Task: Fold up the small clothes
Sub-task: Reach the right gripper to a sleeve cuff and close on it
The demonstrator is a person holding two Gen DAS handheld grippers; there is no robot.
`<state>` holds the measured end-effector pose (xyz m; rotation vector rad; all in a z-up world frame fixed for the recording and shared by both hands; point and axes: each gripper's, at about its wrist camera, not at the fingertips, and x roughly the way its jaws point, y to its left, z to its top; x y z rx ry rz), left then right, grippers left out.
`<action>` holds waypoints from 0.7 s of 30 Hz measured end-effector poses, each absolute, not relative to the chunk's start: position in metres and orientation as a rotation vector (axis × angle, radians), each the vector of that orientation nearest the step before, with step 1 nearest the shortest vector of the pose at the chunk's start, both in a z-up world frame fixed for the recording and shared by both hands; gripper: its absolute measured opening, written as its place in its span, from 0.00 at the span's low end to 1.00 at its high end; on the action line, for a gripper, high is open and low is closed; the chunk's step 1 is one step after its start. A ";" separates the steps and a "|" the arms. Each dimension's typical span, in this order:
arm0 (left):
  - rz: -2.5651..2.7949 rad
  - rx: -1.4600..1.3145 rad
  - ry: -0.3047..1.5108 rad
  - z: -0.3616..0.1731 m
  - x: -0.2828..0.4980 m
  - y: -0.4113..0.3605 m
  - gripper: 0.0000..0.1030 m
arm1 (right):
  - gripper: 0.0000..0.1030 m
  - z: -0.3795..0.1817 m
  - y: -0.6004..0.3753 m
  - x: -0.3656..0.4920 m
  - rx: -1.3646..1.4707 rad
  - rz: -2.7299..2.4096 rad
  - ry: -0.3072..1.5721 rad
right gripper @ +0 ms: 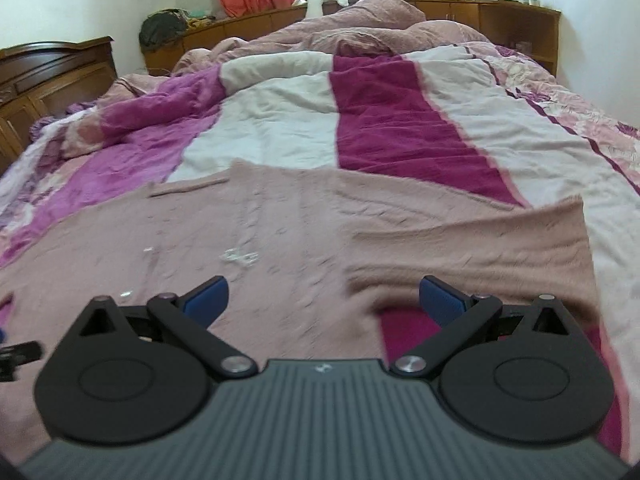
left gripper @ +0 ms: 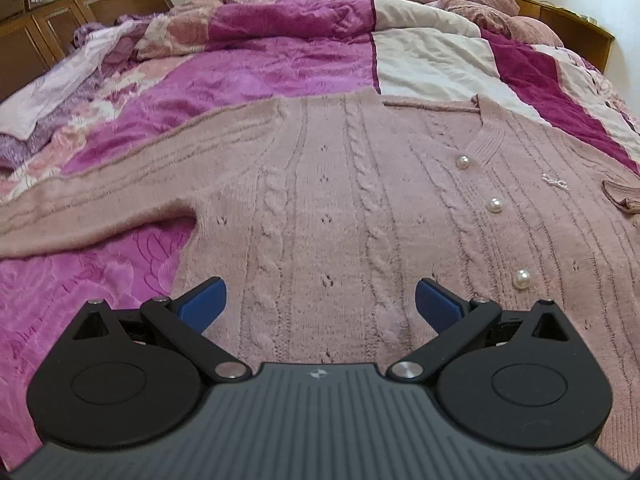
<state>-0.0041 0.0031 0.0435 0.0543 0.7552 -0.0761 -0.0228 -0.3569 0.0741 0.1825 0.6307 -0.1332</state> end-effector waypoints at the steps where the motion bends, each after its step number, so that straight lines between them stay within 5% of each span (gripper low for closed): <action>1: -0.076 0.061 0.754 0.044 -0.004 0.002 1.00 | 0.95 0.070 -0.362 -0.017 0.178 -0.138 0.637; 6: -0.062 0.086 0.788 0.036 0.001 0.001 1.00 | 0.78 0.047 -0.381 0.006 0.138 -0.150 0.689; 21: -0.050 0.096 0.812 0.015 0.013 0.005 1.00 | 0.73 0.056 -0.374 0.011 -0.086 -0.128 0.650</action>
